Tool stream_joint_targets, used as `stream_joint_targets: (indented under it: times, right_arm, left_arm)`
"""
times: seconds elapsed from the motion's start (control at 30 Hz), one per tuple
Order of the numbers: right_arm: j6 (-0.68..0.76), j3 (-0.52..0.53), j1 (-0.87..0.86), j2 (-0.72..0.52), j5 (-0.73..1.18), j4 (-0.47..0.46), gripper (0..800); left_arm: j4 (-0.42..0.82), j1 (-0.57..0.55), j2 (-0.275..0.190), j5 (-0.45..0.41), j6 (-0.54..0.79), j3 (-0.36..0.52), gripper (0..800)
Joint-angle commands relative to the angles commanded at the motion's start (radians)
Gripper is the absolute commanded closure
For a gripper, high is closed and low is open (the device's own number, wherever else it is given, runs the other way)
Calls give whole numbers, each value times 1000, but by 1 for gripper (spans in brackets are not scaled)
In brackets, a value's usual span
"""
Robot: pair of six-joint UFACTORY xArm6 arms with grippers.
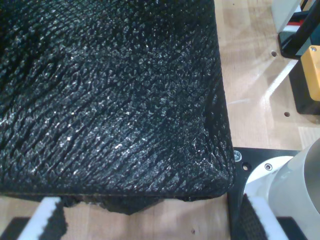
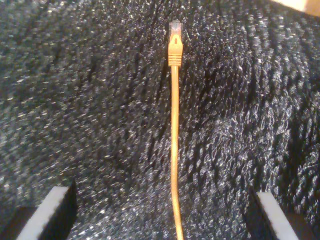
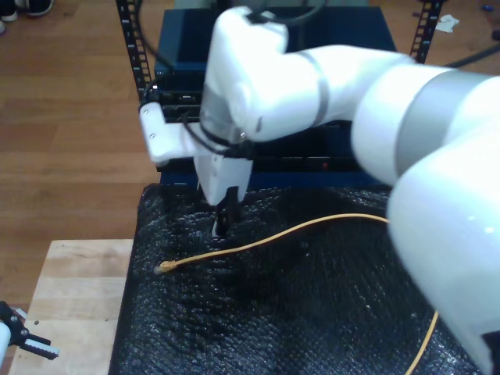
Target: Grab the cable and plug it in
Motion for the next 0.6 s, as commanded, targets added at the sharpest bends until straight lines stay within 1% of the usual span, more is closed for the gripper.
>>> stream_joint_targets:
  times: [0.1, 0.3, 0.5, 0.6]
  right_arm:
    - [31, 5, 34, 29, -34, -26, 23]
    - [100, 14, 74, 78, -106, -74, 23]
    - [169, 12, 95, 124, -118, -144, 23]
    - [186, 12, 98, 143, -130, -160, 26]
  left_arm:
    - [2, 0, 2, 0, 0, 0, 0]
    - [0, 0, 2, -5, 0, 0, 0]
    - [2, 0, 3, -8, -2, 2, 0]
    - [0, 0, 3, -11, 0, 3, 0]
